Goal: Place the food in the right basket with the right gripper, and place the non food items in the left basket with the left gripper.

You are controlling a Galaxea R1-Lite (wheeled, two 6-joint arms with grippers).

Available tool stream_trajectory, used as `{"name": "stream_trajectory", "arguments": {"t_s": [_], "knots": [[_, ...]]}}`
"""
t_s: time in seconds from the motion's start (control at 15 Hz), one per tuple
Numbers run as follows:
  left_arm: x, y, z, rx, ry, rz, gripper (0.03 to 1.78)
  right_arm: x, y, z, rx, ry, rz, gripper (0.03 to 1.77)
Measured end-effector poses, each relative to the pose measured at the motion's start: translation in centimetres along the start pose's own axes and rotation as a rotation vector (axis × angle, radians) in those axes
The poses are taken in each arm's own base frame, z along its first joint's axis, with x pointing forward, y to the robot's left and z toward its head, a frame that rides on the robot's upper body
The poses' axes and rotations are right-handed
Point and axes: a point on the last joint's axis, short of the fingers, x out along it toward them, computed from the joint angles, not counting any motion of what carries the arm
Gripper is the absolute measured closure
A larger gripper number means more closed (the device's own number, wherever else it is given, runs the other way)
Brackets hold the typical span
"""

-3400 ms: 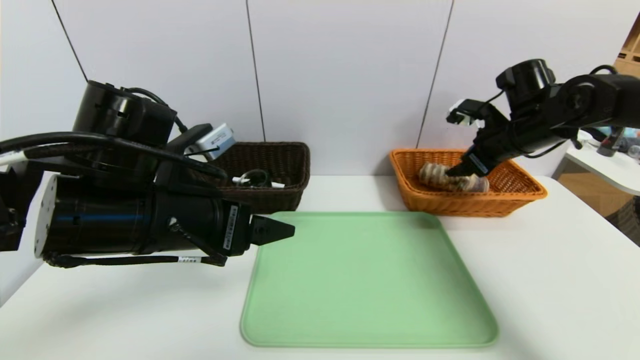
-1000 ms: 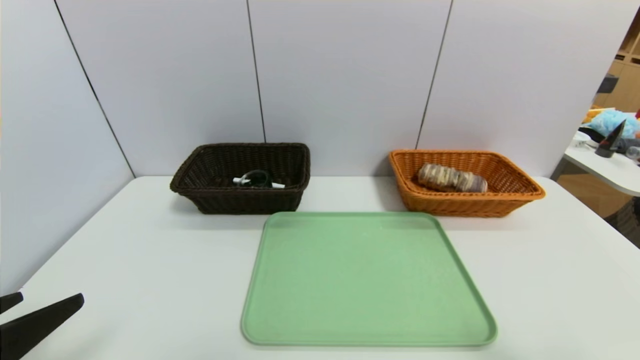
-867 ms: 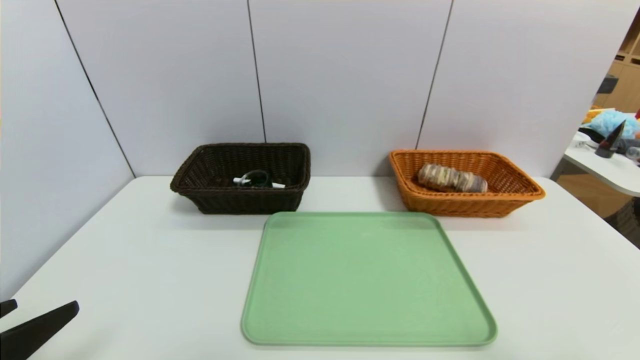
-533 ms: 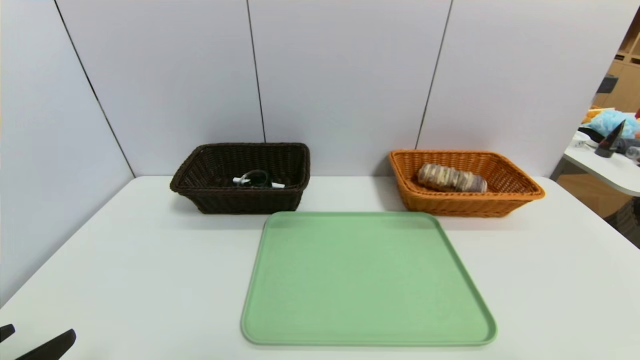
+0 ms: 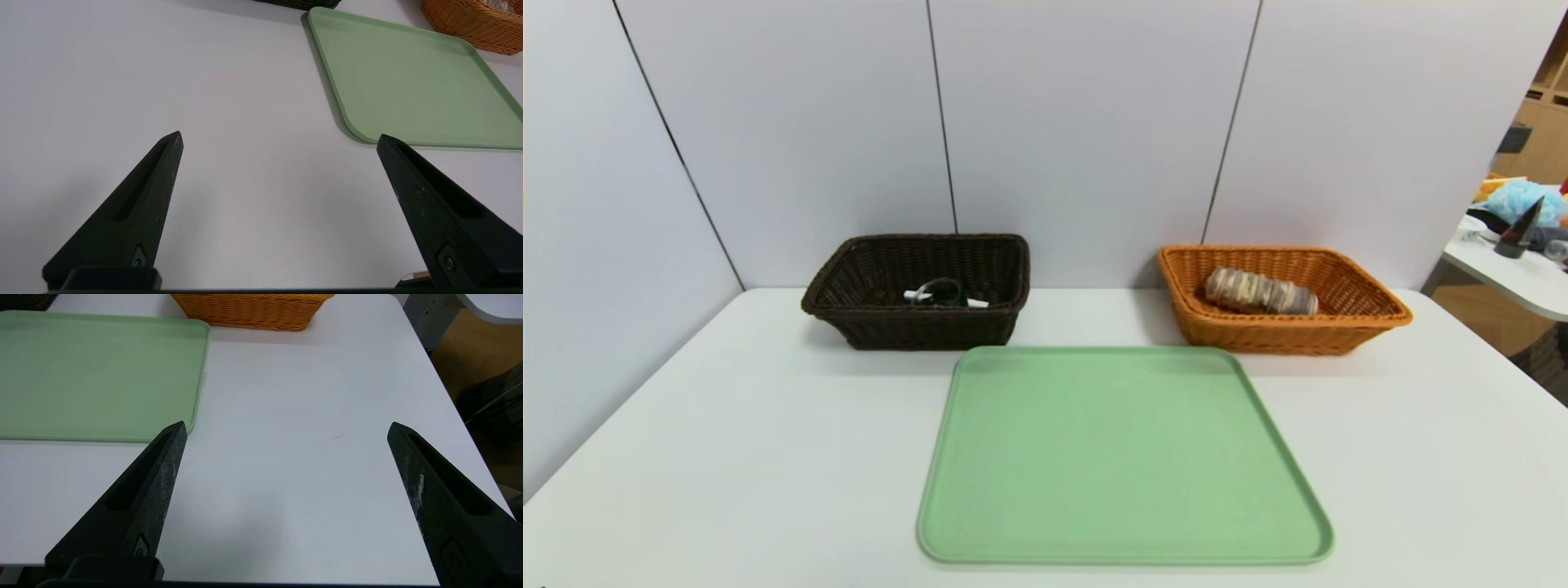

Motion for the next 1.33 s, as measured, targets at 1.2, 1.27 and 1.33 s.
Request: {"name": "stream_trajectory", "arguments": {"t_s": [1.2,1.27,1.33], "knots": [[-1.7,0.2,-2.4,0.034,-0.040,-0.052,0.12,-0.8,-0.5,-2.5,-0.033,0.031,0.159,0.10],[-1.7,0.2,-2.4,0.036,-0.044,-0.052,0.12,-0.7,-0.5,-3.1,-0.033,0.041,0.166,0.10],[-1.8,0.2,-2.4,0.038,-0.048,-0.053,0.12,-0.7,-0.5,-3.6,-0.033,0.043,0.169,0.10]]}}
